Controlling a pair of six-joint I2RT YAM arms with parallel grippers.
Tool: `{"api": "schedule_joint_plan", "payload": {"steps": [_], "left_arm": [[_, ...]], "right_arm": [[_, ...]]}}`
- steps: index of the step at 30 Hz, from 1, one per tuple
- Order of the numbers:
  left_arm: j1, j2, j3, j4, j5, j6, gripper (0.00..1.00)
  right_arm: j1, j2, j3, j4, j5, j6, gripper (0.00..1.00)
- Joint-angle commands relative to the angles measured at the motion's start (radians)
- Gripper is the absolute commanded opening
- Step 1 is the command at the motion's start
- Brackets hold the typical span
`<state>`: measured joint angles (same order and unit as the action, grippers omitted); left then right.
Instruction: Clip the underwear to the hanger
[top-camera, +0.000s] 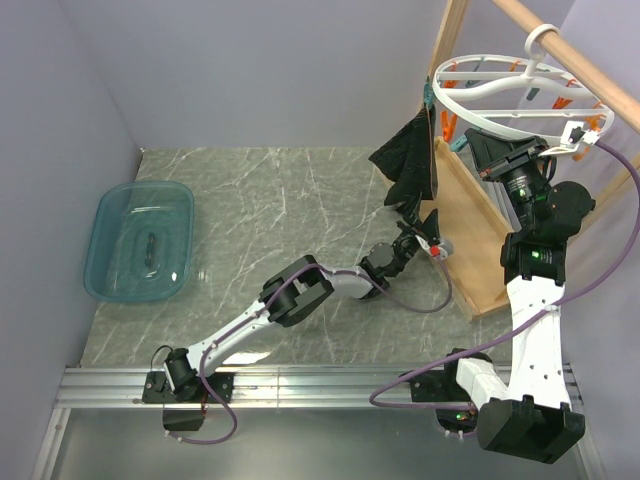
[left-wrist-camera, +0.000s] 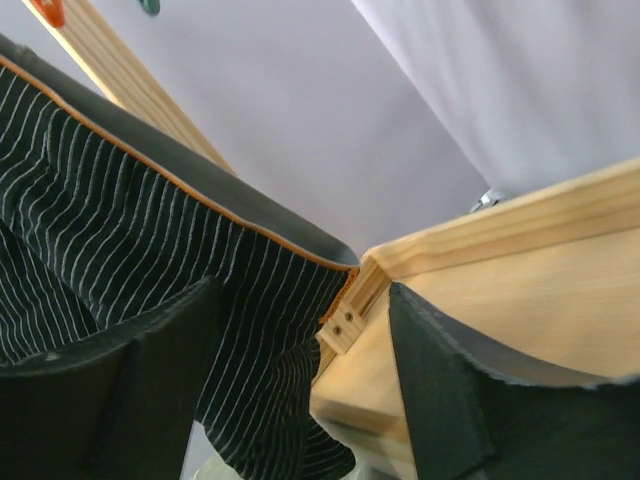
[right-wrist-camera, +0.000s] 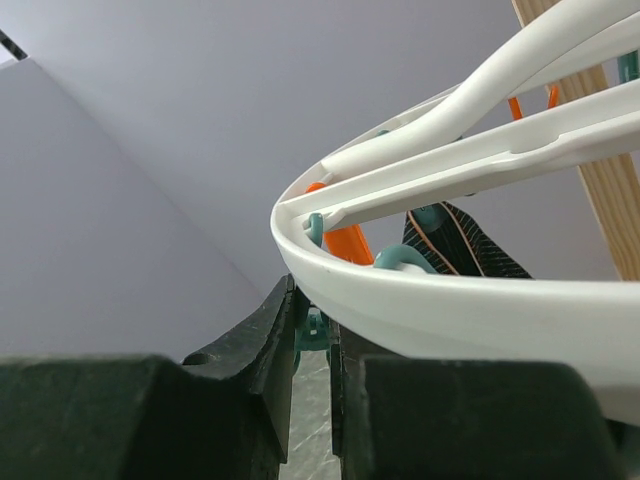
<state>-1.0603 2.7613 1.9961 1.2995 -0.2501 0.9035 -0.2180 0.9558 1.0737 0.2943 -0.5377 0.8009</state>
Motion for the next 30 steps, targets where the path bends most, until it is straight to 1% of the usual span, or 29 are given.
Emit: {"api": "schedule_joint_plan", "payload": {"steps": [1,4,6,8,9,10,12,15,18,19,21,22,24,25,27,28,30], "left_arm": [[0.016,0.011,0.049,0.188,-0.038,0.035,0.71],[0.031,0.009,0.07,0.192,-0.048,0.038,0.66],[0.037,0.006,0.079,0.195,-0.046,0.038,0.65],[0.046,0.008,0.095,0.201,-0.028,0.054,0.7],[0.048,0.011,0.104,0.201,-0.023,0.057,0.74],[0.054,0.021,0.116,0.198,-0.018,0.061,0.81],[0.06,0.037,0.153,0.181,-0.017,0.066,0.83],[0.065,0.047,0.182,0.159,-0.011,0.064,0.82],[0.071,0.06,0.211,0.147,-0.017,0.061,0.73],[0.072,0.06,0.214,0.15,-0.017,0.063,0.63],[0.074,0.046,0.205,0.158,-0.02,0.06,0.52],[0.074,0.037,0.175,0.173,-0.015,0.058,0.41],[0.074,-0.001,0.133,0.19,-0.003,0.051,0.29],[0.074,-0.014,0.1,0.196,0.002,0.046,0.21],[0.075,-0.04,0.079,0.213,0.0,0.032,0.14],[0.075,-0.048,0.058,0.222,0.003,0.031,0.05],[0.075,-0.071,0.034,0.259,0.014,0.028,0.0]], "right_arm": [[0.02,-0.02,0.026,0.028,-0.039,0.024,0.0],[0.022,-0.023,0.025,0.025,-0.042,0.026,0.0],[0.022,-0.023,0.025,0.022,-0.041,0.026,0.0],[0.025,-0.02,0.026,0.02,-0.044,0.024,0.0],[0.025,-0.02,0.026,0.02,-0.044,0.026,0.0],[0.025,-0.019,0.028,0.02,-0.042,0.027,0.0],[0.028,-0.02,0.028,0.02,-0.042,0.03,0.0],[0.026,-0.02,0.028,0.02,-0.042,0.034,0.0],[0.026,-0.022,0.026,0.022,-0.041,0.037,0.0],[0.026,-0.023,0.025,0.022,-0.041,0.038,0.0],[0.028,-0.022,0.023,0.022,-0.041,0.037,0.0],[0.028,-0.02,0.023,0.022,-0.041,0.037,0.0],[0.028,-0.017,0.025,0.023,-0.041,0.032,0.0],[0.029,-0.014,0.023,0.025,-0.039,0.031,0.0],[0.029,-0.012,0.02,0.029,-0.038,0.029,0.0],[0.029,-0.014,0.02,0.028,-0.036,0.029,0.0],[0.028,-0.012,0.019,0.029,-0.034,0.024,0.0]]}}
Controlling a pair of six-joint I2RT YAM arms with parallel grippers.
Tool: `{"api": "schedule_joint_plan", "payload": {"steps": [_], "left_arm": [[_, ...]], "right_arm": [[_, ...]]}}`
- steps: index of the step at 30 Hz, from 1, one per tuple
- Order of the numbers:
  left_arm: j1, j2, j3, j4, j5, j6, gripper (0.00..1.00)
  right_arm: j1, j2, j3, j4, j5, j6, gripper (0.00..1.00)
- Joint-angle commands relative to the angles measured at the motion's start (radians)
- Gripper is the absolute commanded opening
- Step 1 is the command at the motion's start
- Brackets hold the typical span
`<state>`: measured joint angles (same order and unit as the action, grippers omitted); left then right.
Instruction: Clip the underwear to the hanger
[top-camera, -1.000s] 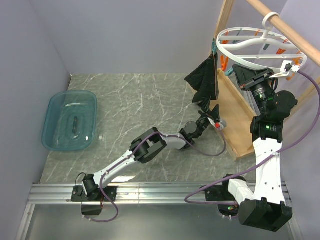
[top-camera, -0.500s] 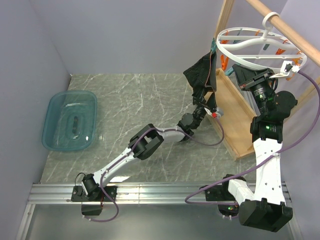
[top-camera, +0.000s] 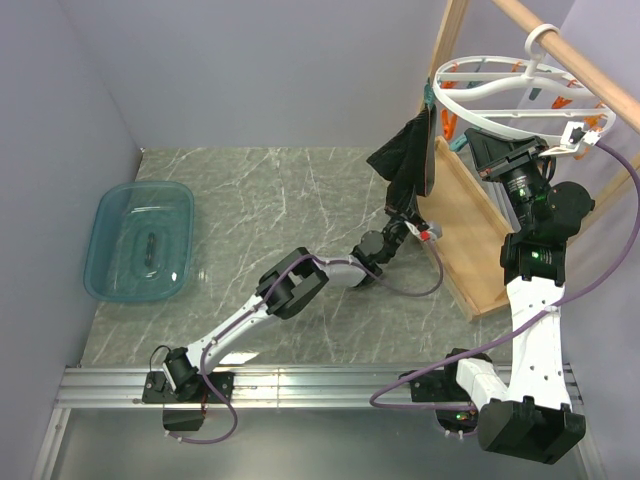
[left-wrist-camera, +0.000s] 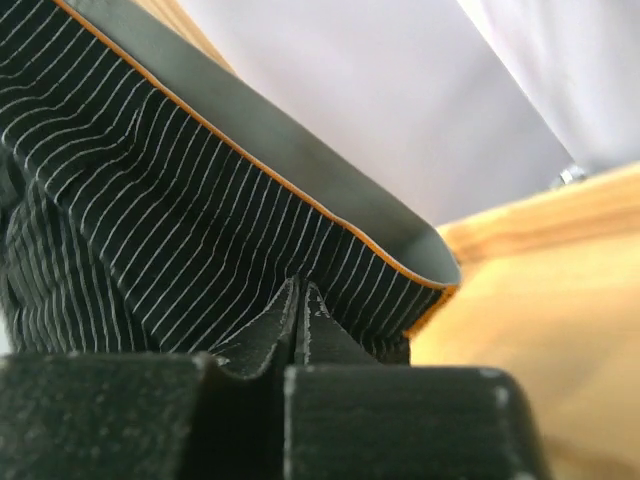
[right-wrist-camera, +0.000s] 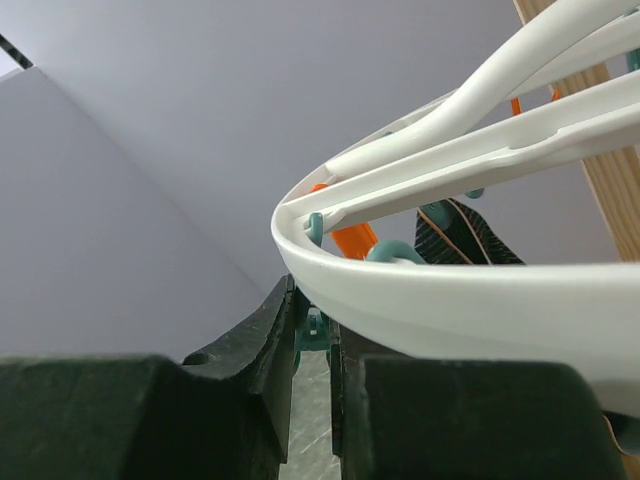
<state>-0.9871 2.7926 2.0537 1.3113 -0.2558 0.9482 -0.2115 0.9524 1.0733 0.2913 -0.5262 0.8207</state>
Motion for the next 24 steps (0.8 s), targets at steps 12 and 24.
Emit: {"api": "schedule_joint_plan", "payload": {"steps": [12,24], "left_arm": [[-0.067,-0.177,-0.308,0.372,0.127,0.003,0.82],[-0.061,-0.03,-0.04,0.342,0.007,0.04,0.99]], "right_arm": [[0.024,-0.017,0.02,0.039,-0.041,0.009,0.0],[0.026,-0.043,0.008,0.028,-0.046,0.043,0.0]]}}
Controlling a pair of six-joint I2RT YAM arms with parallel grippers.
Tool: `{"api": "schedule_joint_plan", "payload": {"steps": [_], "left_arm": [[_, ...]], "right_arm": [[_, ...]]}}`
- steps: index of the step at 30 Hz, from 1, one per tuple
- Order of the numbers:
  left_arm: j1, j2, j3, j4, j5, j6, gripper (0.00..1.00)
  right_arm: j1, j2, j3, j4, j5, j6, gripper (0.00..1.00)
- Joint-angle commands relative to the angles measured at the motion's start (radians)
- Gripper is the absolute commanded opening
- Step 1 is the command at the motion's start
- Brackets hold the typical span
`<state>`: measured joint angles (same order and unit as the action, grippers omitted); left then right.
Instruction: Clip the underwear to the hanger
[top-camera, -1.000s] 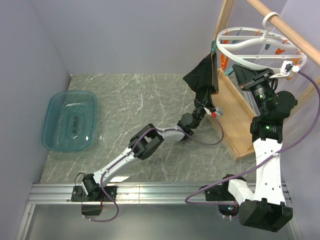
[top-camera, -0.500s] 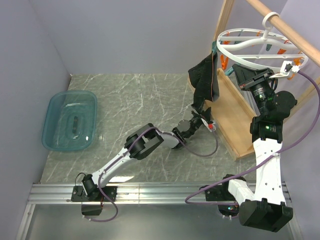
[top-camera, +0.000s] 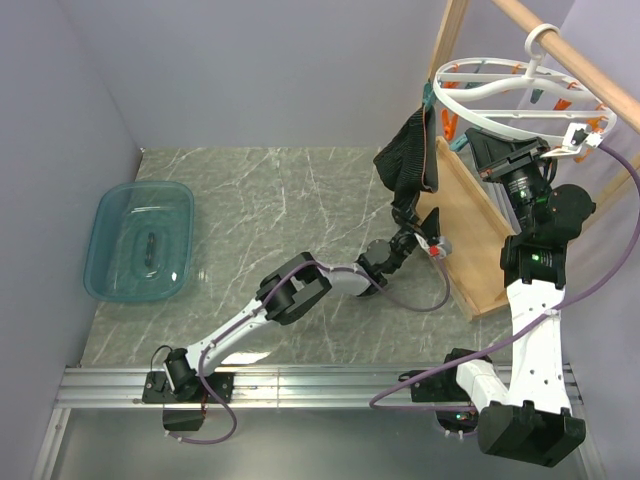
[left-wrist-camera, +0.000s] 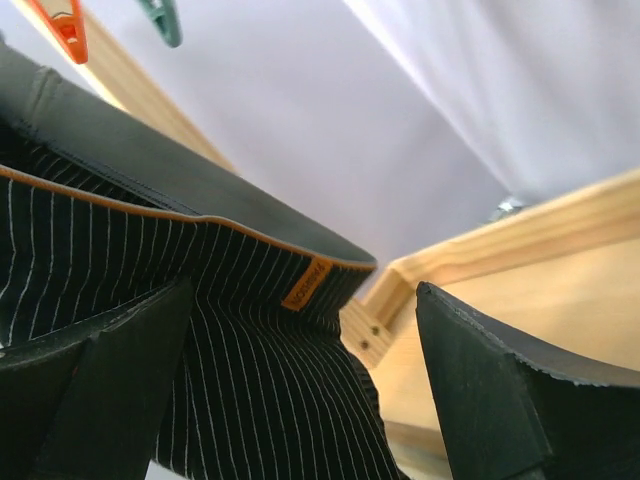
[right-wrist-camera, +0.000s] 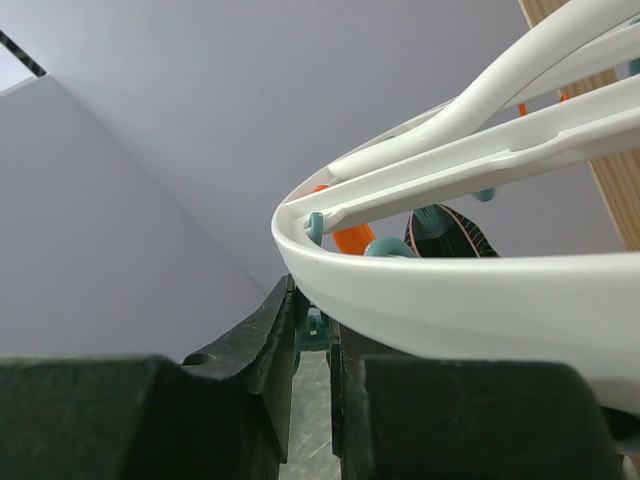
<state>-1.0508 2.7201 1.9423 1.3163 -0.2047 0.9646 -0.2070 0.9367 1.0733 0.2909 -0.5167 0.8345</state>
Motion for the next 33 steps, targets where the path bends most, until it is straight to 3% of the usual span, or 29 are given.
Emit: {"api": "schedule_joint_plan", "payload": {"steps": [1,25,33], "left_arm": [[0.005,0.046,0.093,0.334,-0.05,0.028,0.99],[0.043,0.047,0.218,0.328,-0.096,0.04,0.98],[0.06,0.009,0.179,0.371,-0.082,0.039,0.99]], "right_arm": [[0.021,-0.03,0.005,0.03,-0.055,0.029,0.0],[0.037,-0.032,0.004,0.022,-0.062,0.041,0.0],[0.04,-0.03,0.005,0.019,-0.066,0.038,0.0]]}}
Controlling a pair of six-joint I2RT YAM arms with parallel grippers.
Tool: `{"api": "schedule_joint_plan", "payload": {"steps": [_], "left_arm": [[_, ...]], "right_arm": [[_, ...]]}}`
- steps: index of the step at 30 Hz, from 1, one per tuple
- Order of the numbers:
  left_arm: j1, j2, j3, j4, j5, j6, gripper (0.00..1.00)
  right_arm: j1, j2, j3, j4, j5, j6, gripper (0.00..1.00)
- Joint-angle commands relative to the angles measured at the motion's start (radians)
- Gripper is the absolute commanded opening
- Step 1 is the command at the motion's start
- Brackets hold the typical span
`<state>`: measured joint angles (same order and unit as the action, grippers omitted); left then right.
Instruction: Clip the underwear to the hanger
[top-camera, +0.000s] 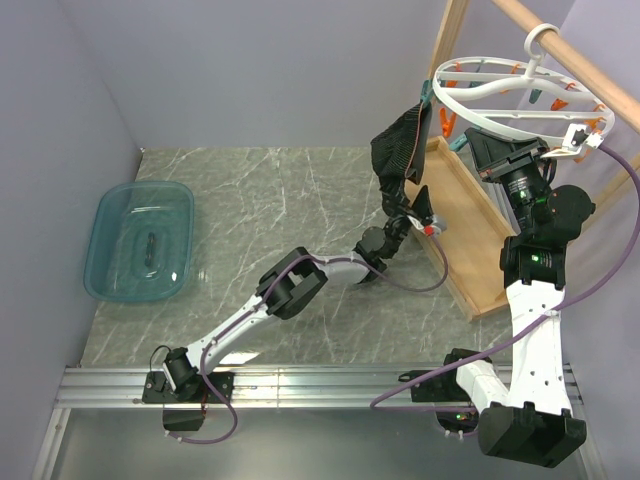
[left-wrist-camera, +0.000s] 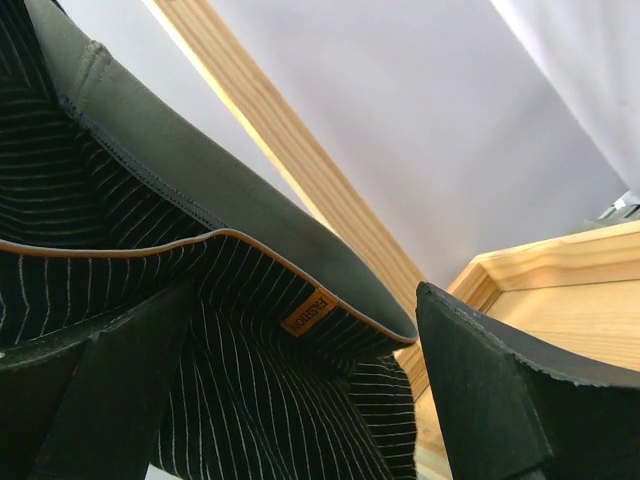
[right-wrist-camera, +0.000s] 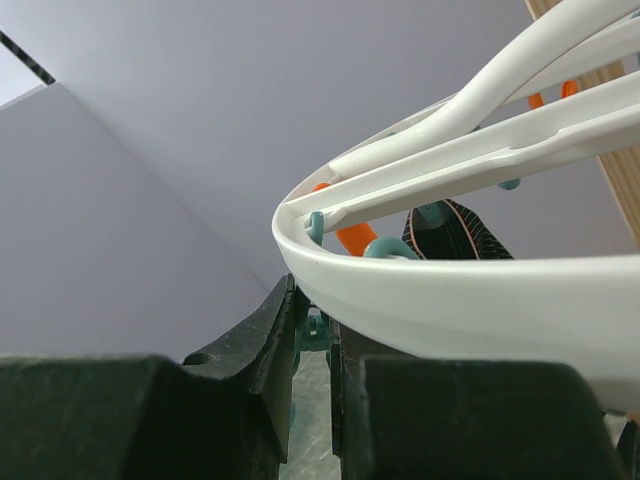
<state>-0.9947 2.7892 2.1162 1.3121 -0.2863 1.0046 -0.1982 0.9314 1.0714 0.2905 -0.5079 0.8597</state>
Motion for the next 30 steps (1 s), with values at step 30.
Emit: {"api": "schedule_joint_plan", "payload": {"steps": [30], "left_arm": [[0.008,-0.373,-0.314,0.521,-0.112,-0.231,0.84]], "right_arm": [[0.039,-0.029,-0.005,0.021,-0.073,-0.01,0.0]]}}
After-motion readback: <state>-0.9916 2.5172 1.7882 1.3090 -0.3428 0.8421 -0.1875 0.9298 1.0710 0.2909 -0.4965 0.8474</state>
